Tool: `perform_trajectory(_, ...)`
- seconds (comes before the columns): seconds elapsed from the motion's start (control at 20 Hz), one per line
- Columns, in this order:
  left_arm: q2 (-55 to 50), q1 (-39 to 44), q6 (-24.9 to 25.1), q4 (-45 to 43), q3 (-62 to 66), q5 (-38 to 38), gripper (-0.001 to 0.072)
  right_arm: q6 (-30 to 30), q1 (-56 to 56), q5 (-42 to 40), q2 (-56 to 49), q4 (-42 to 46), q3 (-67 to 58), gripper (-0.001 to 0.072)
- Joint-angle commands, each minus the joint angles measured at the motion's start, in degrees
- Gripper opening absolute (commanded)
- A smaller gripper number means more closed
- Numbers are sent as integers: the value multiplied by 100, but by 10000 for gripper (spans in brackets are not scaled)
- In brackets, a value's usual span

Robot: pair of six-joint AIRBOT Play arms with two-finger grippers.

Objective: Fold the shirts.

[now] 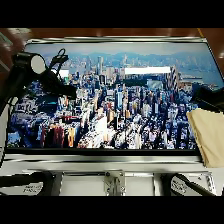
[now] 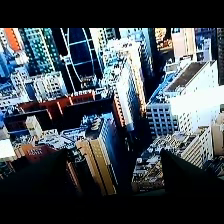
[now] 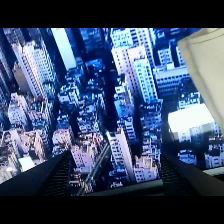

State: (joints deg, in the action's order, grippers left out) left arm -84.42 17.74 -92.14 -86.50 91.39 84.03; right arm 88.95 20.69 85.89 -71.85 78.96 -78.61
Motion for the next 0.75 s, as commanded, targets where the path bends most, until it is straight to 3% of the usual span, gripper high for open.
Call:
perform_trajectory(0.0, 118, 39, -57, 107, -518, -297, 709, 81, -341, 260, -197, -72, -11, 681)
perform_trajectory(0.7, 127, 44, -70, 553, -549, -710, 709, 85, -339, 262, -197, -107, -11, 681)
